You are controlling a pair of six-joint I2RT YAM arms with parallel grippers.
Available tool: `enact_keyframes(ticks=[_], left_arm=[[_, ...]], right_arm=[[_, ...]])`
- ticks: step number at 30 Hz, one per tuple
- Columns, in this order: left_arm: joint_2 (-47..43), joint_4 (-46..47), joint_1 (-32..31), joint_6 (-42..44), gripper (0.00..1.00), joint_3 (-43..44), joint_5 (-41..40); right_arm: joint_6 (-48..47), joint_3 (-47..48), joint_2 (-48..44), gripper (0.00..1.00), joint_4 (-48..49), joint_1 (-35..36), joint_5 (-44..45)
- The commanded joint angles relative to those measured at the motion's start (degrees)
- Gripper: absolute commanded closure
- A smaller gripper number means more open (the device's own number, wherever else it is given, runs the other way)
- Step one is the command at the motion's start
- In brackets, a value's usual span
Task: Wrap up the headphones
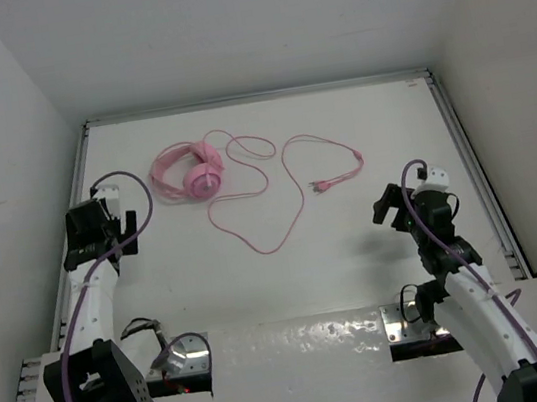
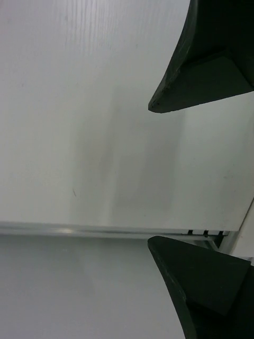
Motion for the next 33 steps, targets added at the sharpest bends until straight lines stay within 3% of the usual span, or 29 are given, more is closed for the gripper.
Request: enact_keyframes(ticks=[1, 3, 4, 5, 7, 8, 9, 10, 11, 12, 13, 14, 16, 19, 22, 26, 28, 29, 33], left_arm=[[-0.6, -2.9, -0.7, 1.1, 0.00, 4.2, 12.9], [1.8, -12.3, -1.4, 8.8, 0.00, 9.5, 23.0], [3.1, -16.5, -1.8, 19.4, 0.00, 12.0, 27.5], [7.0, -17.7, -2.9, 20.0, 0.00, 13.9, 29.3], [14.5, -17.2, -8.0, 9.5, 0.05, 24.7, 18.7], [25.7, -19.8, -8.1, 6.7, 0.24, 30.9, 18.7], [31.7, -28.4, -7.0, 4.4, 0.32, 45.8, 20.2], [38.4, -33.2, -6.2, -0.7, 0.36, 54.3, 26.0], [50.2, -37.0, -5.4, -3.7, 0.37, 61.6, 29.6], [55.4, -43.3, -4.6, -5.6, 0.38, 75.1, 33.2], [62.7, -44.4, -4.8, -7.7, 0.35, 80.0, 38.4], [64.5, -43.7, -5.6, -6.8, 0.33, 82.2, 38.0], [66.7, -37.7, -8.7, -7.5, 0.29, 82.2, 30.6], [70.3, -33.9, -10.0, -8.9, 0.23, 82.1, 30.8], [73.1, -31.8, -10.3, -12.1, 0.23, 82.3, 24.9], [72.4, -26.3, -10.7, -12.3, 0.29, 72.8, 16.6], [71.7, -24.2, -11.0, -11.8, 0.42, 68.5, 17.1], [71.6, -23.8, -11.0, -11.4, 0.60, 67.5, 18.4], [71.5, -23.5, -11.1, -10.8, 1.00, 66.6, 26.8]], right_arm=[[-0.5, 3.9, 3.0, 0.01, 0.3, 0.0, 0.0], [-2.3, 6.5, 4.9, 0.01, 1.0, 0.0, -2.5], [-3.1, 7.5, 7.1, 0.01, 2.4, 0.0, -3.7], [-3.8, 8.4, 8.4, 0.01, 3.0, 0.0, -4.9], [-5.8, 11.9, 12.7, 0.01, 5.2, 0.0, -8.4], [-6.4, 13.2, 14.3, 0.01, 5.7, 0.1, -9.7], [-6.8, 16.2, 15.9, 0.01, 5.9, 0.0, -10.5], [-7.6, 17.6, 17.5, 0.01, 6.3, 0.0, -13.2], [-7.8, 18.7, 20.6, 0.01, 6.3, 0.0, -14.5], [-7.9, 20.7, 21.9, 0.01, 7.2, 0.0, -15.5], [-7.7, 21.4, 24.2, 0.01, 9.4, 0.1, -17.3], [-7.6, 22.0, 25.1, 0.01, 10.2, 0.1, -18.3], [-6.3, 22.7, 26.6, 0.02, 13.4, 0.1, -20.6], [-5.2, 22.8, 28.4, 0.03, 15.5, 0.4, -22.0], [-4.7, 23.5, 29.3, 0.03, 13.9, 0.9, -22.3], [-4.3, 23.3, 28.4, 0.03, 13.2, 1.5, -22.9], [-4.3, 23.2, 28.3, 0.06, 13.6, 1.6, -22.3], [-4.3, 23.3, 28.4, 0.10, 13.7, 1.7, -22.2], [-11.6, 28.2, 31.9, 0.19, 10.0, 5.6, -21.3]])
